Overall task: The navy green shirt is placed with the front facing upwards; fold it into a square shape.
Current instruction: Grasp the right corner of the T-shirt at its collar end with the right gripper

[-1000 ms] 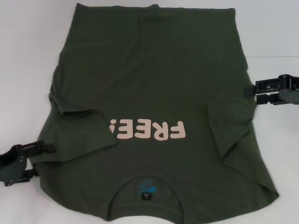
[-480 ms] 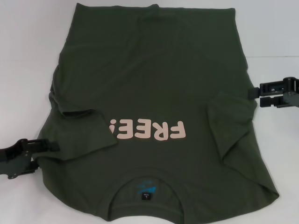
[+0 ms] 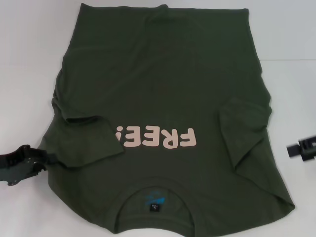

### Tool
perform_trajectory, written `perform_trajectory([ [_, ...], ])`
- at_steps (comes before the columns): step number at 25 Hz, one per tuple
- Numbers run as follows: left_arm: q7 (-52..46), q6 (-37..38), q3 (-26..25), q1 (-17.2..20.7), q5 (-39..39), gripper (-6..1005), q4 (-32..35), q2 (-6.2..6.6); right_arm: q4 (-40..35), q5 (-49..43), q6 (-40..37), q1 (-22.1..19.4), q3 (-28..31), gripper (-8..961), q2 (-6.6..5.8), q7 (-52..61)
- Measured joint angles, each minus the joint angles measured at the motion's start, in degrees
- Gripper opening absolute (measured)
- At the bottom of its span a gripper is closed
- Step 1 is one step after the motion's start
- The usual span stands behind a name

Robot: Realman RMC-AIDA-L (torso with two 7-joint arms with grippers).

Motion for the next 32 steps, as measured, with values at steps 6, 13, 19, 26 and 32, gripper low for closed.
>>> perform_trajectory([
  [6,0.5,-0.2,0.0,-0.5,-0.3,120,0.0,0.2,-0.1,-4.2,-2.0,-1.4,-0.1,710,0.83,-4.5],
  [13,0.6,-0.1,-0.1,-1.3,-1.1,56,0.0,0.2,0.6,-6.0,-1.1,-1.6,-0.2,710,2.77,-5.1],
  [19,0.6,0.0,-0.6,-1.7,-1.5,55,0.0,0.26,0.7,-9.2,-0.5,-1.2,-0.3,710,3.95,-4.5],
  [26,0.6,-0.3,-0.6,-1.7,-2.3,56,0.0,0.38,0.8,-10.0,0.7,-1.1,-0.6,710,4.66,-4.0],
  [32,0.6,-0.4,-0.6,-1.6,-2.6,55,0.0,0.38,0.8,-11.6,2.6,-0.6,-1.0,710,5.95,-3.8],
])
